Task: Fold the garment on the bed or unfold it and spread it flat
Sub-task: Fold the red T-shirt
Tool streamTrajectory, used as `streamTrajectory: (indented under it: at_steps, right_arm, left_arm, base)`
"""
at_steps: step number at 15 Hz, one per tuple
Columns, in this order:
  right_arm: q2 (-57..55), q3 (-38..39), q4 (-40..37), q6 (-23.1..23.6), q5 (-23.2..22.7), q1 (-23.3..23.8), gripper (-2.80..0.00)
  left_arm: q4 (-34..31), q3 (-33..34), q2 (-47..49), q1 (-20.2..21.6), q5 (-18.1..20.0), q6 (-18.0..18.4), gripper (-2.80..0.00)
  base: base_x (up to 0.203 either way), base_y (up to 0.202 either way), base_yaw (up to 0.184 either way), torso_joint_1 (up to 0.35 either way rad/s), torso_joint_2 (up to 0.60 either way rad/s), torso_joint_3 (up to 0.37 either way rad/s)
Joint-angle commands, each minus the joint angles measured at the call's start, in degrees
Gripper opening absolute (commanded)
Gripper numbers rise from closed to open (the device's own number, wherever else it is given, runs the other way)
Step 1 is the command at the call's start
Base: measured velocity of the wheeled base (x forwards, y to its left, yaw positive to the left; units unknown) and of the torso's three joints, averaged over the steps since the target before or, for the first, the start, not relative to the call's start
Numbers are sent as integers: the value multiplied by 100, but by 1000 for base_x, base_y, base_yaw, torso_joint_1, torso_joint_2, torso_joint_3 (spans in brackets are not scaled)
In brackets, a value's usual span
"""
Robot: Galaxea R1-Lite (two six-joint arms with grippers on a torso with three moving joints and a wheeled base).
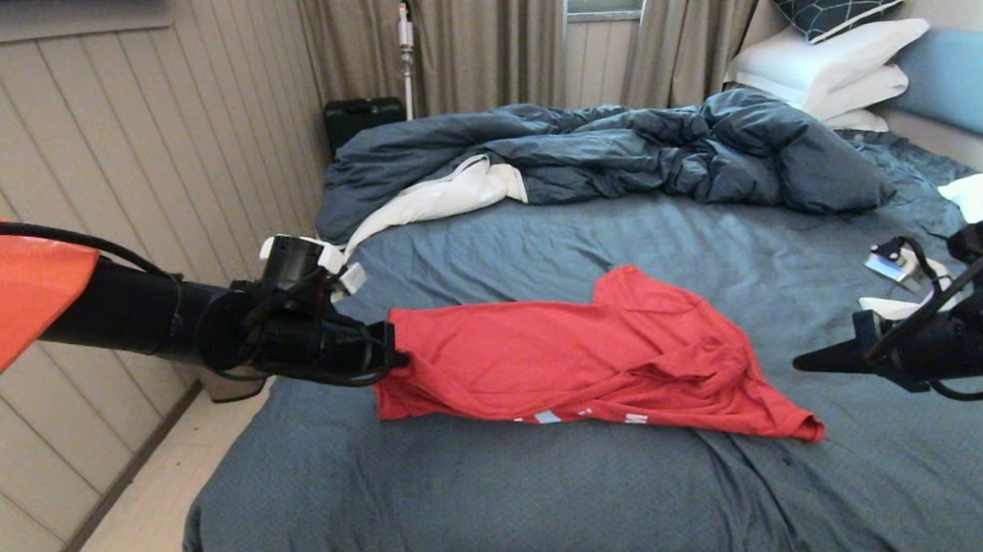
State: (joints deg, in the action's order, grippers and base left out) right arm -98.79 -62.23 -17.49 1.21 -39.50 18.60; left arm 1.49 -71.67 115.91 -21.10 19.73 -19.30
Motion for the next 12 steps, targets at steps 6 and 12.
streamTrajectory:
  at_steps: [6, 12]
  right_arm:
    - [-88, 9, 62, 11, -14, -6, -280]
    - [-114, 9, 71, 11, -14, -15, -280]
  left_arm:
    - [58, -1003, 926, 201, -55, -385, -280]
    - [164, -1334, 1170, 523, -57, -589, -280]
  base:
    - [0, 0, 0, 0, 0, 0]
    - [0, 0, 0, 0, 0, 0]
